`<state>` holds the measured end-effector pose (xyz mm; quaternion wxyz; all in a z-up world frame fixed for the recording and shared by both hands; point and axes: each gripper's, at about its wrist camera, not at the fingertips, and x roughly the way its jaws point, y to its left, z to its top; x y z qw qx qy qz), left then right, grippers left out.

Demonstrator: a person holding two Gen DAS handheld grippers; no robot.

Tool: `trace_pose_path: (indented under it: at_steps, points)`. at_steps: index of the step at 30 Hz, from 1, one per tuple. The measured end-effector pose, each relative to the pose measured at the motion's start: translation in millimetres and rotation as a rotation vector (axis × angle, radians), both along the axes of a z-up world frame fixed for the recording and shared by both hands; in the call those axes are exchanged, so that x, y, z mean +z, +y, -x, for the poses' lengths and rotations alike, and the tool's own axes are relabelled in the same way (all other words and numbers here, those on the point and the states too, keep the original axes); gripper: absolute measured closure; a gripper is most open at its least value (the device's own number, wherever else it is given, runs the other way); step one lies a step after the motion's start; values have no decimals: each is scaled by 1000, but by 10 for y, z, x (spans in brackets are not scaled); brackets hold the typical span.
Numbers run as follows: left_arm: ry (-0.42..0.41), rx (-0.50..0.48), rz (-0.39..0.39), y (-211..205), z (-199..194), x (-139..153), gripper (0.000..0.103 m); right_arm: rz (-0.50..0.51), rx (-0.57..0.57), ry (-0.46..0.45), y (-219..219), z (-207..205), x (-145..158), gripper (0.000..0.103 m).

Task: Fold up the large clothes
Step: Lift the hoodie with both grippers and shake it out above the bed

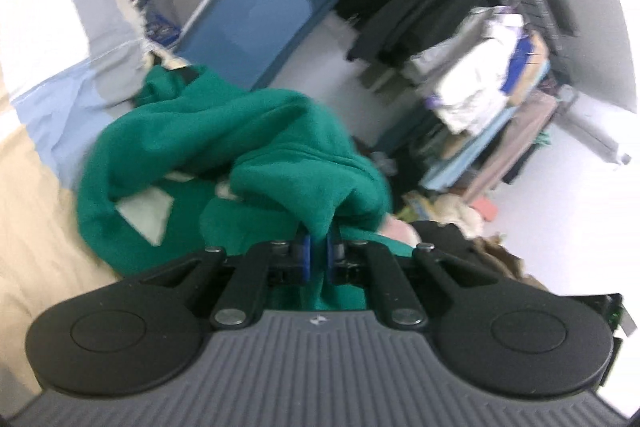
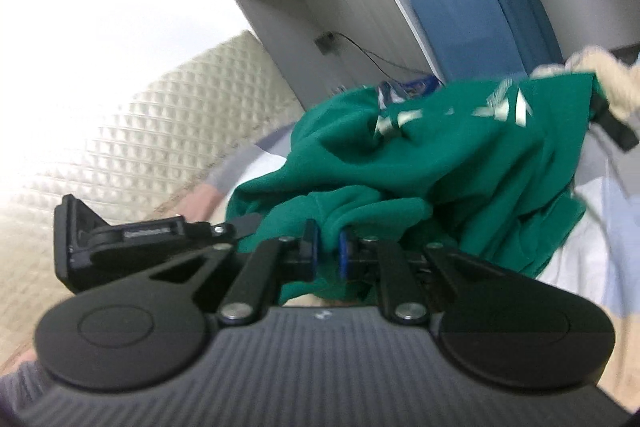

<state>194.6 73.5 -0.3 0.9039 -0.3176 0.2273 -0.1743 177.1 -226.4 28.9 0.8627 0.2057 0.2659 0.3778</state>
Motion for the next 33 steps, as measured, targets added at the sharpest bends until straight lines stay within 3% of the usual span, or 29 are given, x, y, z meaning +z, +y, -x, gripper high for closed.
trace_pose_path:
  at_steps: [7,10,14,16,19,21,23,25,28,33]
  points:
    - [-58,-105,21,-388,1195,477,95,-42,14,-77,-521,795,522,90]
    - [-30,-127,39,-512,1646,445,95,-35,27,-78,-664,1146,631,90]
    - [46,-122,-71,-731,2023,235,95,45,41,32,-615,1381,451,90]
    - [92,-107,-138,-804,2067,97,94,101,45,137,-535,1413,238,90]
    - [176,-106,-148,-804,2057,-159,92,184,37,261,-395,1415,-109,87]
    - [222,-89,-146,-736,2013,-290,79,178,24,331,-368,1390,-245,87]
    - [242,-73,-118,-643,2009,-342,48,147,13,376,-373,1308,-300,75]
    - [240,-62,-70,-483,1915,-377,40,101,3,402,-449,1363,-260,51]
    - [238,-17,-6,-266,1717,-366,26,30,-5,427,-525,1269,-259,39]
    - [279,77,28,-38,1340,-422,26,10,-99,495,-495,924,-396,39]
